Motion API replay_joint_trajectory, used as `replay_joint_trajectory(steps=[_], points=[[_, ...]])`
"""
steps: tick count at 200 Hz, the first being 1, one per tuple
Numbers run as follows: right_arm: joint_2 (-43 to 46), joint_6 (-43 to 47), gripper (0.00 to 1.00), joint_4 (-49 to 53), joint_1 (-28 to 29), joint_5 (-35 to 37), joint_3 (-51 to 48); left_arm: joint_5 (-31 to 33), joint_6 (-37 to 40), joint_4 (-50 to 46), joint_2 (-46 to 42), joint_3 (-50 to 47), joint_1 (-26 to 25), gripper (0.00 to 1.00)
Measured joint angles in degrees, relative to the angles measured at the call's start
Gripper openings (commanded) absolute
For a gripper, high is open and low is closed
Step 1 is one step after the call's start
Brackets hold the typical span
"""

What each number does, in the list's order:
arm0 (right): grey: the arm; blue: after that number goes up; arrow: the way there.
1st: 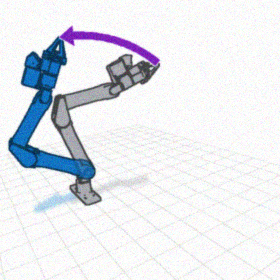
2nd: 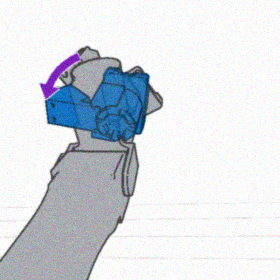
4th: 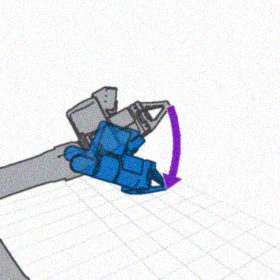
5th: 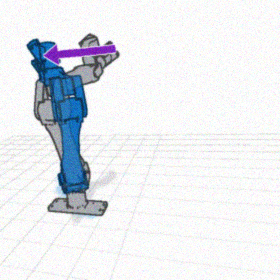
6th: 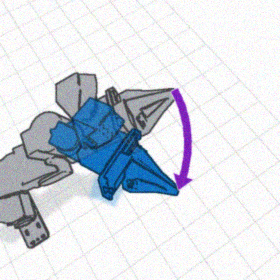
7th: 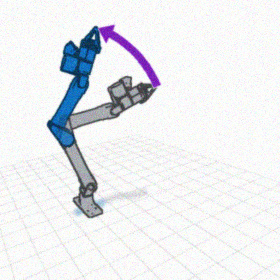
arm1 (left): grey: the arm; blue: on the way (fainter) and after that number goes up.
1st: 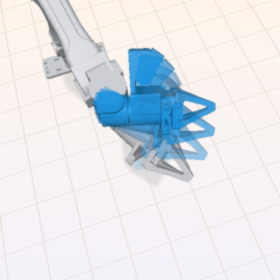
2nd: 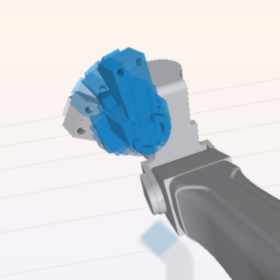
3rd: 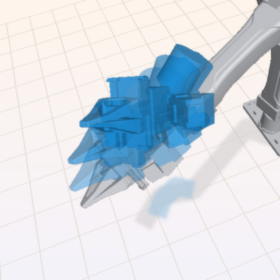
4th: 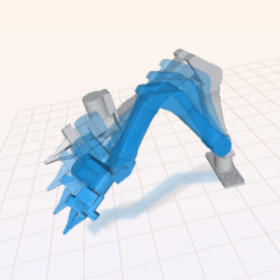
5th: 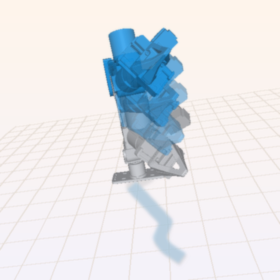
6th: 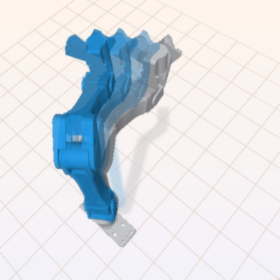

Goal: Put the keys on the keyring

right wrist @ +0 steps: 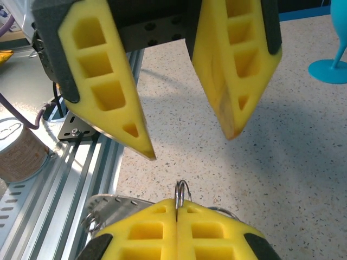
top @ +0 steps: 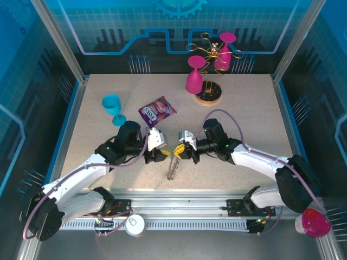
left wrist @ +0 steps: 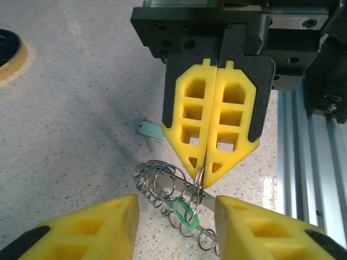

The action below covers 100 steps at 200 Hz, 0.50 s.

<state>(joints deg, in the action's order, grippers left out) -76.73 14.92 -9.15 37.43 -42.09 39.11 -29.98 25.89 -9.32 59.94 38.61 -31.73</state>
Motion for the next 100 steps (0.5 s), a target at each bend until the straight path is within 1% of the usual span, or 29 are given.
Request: replay_joint_trajectory(steps=[53,100], points=[[0.0,0.63,0.0,0.39,0.04,-0.42,0.74,-4.44,1.46,-2.34,2.45,1.14,0.5,0.29],[-0.02,1.18,0.0,0.76,0.44,-0.42,1.4,-5.92,2.56,-2.89,5.11,1.92,0.5,0.22]])
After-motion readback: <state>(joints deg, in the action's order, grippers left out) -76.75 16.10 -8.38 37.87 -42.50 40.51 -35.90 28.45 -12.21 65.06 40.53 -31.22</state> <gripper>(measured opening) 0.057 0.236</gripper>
